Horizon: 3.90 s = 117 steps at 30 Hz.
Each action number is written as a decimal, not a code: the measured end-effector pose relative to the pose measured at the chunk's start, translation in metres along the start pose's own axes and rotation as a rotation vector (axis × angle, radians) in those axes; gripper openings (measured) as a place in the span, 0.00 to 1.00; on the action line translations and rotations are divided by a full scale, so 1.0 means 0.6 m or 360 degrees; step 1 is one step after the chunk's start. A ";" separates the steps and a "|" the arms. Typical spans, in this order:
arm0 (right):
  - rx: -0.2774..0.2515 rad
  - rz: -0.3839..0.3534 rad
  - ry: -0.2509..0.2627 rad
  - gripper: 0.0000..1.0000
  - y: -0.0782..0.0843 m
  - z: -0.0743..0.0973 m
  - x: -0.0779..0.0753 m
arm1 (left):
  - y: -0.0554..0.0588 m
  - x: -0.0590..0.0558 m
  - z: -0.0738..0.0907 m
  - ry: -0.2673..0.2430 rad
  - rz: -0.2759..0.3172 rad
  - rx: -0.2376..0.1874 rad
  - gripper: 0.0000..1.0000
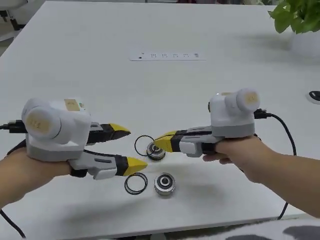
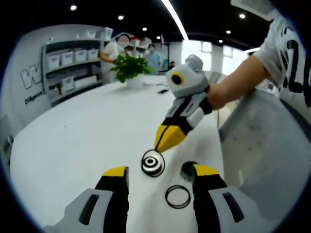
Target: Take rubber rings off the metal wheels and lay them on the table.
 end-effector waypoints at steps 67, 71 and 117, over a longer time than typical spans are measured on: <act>0.0333 0.0068 -0.0174 0.00 0.081 -0.025 0.052 | 0.035 -0.033 0.094 -0.0040 0.0015 0.0087 0.66; 0.0331 0.0080 -0.0167 0.02 0.081 -0.025 0.050 | 0.033 -0.032 0.093 -0.0039 0.0012 0.0087 0.66; 0.0072 0.0156 0.0155 0.18 0.008 0.021 -0.040 | -0.007 0.031 0.026 -0.0053 -0.0034 0.0036 0.62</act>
Point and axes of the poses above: the centre of the closed fingertips' face, and the gripper's own axes: z roughly backward along the fingers, x roughly to its left, y roughly out of its underside, the point moved 6 cm from there along z, roughly backward along the fingers, and after that the axes turned 13 degrees about -x, right-handed, at the moved point
